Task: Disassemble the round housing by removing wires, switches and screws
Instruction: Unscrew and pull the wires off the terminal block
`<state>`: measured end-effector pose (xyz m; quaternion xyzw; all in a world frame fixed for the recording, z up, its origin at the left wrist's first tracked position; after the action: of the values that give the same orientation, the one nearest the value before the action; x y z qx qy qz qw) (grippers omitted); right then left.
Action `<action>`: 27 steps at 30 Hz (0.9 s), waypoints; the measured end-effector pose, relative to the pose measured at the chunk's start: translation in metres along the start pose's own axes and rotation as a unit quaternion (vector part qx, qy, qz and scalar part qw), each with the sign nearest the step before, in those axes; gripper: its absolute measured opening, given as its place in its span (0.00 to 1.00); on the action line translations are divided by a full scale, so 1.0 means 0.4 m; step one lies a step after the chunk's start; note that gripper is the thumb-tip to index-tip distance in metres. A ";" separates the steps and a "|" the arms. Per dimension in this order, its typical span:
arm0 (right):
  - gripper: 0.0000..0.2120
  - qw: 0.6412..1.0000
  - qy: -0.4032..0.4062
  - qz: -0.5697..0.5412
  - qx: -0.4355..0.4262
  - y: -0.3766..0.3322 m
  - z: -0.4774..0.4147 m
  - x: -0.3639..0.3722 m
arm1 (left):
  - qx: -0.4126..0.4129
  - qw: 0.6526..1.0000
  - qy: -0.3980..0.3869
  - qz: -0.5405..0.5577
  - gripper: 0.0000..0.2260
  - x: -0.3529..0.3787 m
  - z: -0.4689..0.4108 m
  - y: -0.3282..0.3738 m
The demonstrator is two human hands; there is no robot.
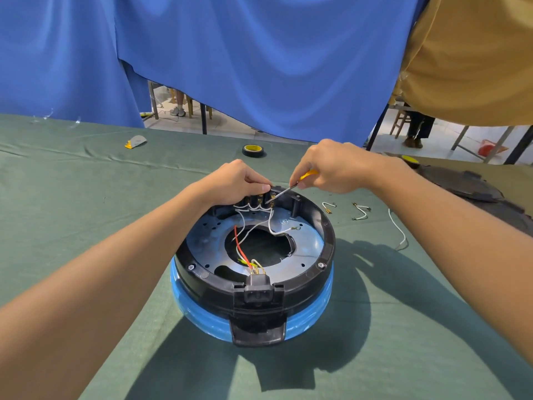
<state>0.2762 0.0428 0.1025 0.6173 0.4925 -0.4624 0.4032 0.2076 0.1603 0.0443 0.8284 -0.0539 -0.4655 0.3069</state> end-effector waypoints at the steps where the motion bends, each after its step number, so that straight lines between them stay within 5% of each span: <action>1: 0.10 1.000 0.007 0.005 -0.003 -0.002 0.007 -0.004 | 0.002 1.000 0.002 0.002 0.12 0.000 -0.001 -0.002; 13: 0.16 0.998 0.058 0.010 0.007 0.023 0.061 0.013 | -0.004 1.000 -0.007 -0.004 0.12 0.003 0.004 -0.001; 27: 0.11 0.998 -0.042 -0.037 0.005 0.021 -0.049 -0.003 | -0.008 1.000 -0.007 -0.025 0.11 -0.001 0.009 0.005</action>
<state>0.2876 0.0595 0.1089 0.5809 0.4951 -0.5047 0.4033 0.2050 0.1571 0.0444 0.8235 -0.0313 -0.4797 0.3013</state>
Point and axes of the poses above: each hand's wrist, its own z-axis away from the middle knuckle, its own x-axis out of the palm, y = z × x, the point moved 9 cm from there along -z, towards the middle knuckle, and after that the axes turned 13 degrees about y, right-handed, at the moved point
